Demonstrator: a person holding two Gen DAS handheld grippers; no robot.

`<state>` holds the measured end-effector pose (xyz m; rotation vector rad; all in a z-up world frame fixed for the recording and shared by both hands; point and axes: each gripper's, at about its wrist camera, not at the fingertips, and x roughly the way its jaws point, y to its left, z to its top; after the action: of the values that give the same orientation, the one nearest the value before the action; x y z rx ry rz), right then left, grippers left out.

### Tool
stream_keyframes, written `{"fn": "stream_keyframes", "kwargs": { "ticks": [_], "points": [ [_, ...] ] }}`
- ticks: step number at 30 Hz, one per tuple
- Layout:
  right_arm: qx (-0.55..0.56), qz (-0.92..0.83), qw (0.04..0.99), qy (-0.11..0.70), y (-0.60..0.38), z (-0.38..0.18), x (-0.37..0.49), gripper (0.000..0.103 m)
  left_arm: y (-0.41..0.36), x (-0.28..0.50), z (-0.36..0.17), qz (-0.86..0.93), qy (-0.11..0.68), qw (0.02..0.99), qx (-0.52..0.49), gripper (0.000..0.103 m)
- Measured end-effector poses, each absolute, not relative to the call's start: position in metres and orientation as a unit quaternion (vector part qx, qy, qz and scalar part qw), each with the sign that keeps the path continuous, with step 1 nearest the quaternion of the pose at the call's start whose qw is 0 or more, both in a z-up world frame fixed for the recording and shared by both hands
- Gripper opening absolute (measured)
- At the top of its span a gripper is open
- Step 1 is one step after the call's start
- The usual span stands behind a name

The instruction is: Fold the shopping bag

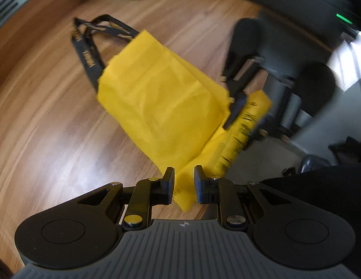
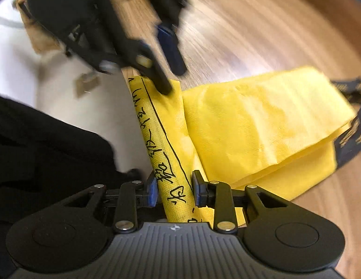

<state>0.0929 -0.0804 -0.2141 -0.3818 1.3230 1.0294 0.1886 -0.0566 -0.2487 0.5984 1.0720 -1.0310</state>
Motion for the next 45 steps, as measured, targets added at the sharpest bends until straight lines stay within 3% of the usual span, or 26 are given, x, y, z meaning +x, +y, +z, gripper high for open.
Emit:
{"fn": "stream_keyframes", "kwargs": {
  "ticks": [6, 15, 28, 32, 36, 38, 45],
  "points": [
    [-0.04, 0.474, 0.61, 0.633, -0.101, -0.231, 0.146, 0.03, -0.06, 0.174, -0.253, -0.465, 0.467, 0.703, 0.267, 0.025],
    [0.015, 0.502, 0.57, 0.65, -0.107, -0.253, 0.179, 0.028, -0.094, 0.198, -0.271, -0.442, 0.489, 0.701, 0.272, 0.024],
    [-0.034, 0.5, 0.604, 0.619, -0.088, -0.262, 0.184, 0.03, -0.121, 0.209, -0.308, -0.427, 0.531, 0.659, 0.318, 0.025],
    [-0.075, 0.455, 0.681, 0.569, -0.089, -0.242, 0.156, 0.033, -0.121, 0.216, -0.311, -0.428, 0.544, 0.654, 0.304, 0.027],
    [-0.023, 0.342, 0.799, 0.494, -0.116, -0.209, 0.116, 0.022, -0.121, 0.217, -0.311, -0.429, 0.546, 0.652, 0.305, 0.027],
    [0.021, 0.301, 0.836, 0.458, -0.121, -0.199, 0.094, 0.002, -0.121, 0.217, -0.311, -0.43, 0.546, 0.652, 0.304, 0.027],
    [0.101, 0.167, 0.882, 0.429, -0.086, -0.244, 0.046, 0.0, -0.118, 0.214, -0.312, -0.432, 0.535, 0.661, 0.302, 0.027]
  ]
}}
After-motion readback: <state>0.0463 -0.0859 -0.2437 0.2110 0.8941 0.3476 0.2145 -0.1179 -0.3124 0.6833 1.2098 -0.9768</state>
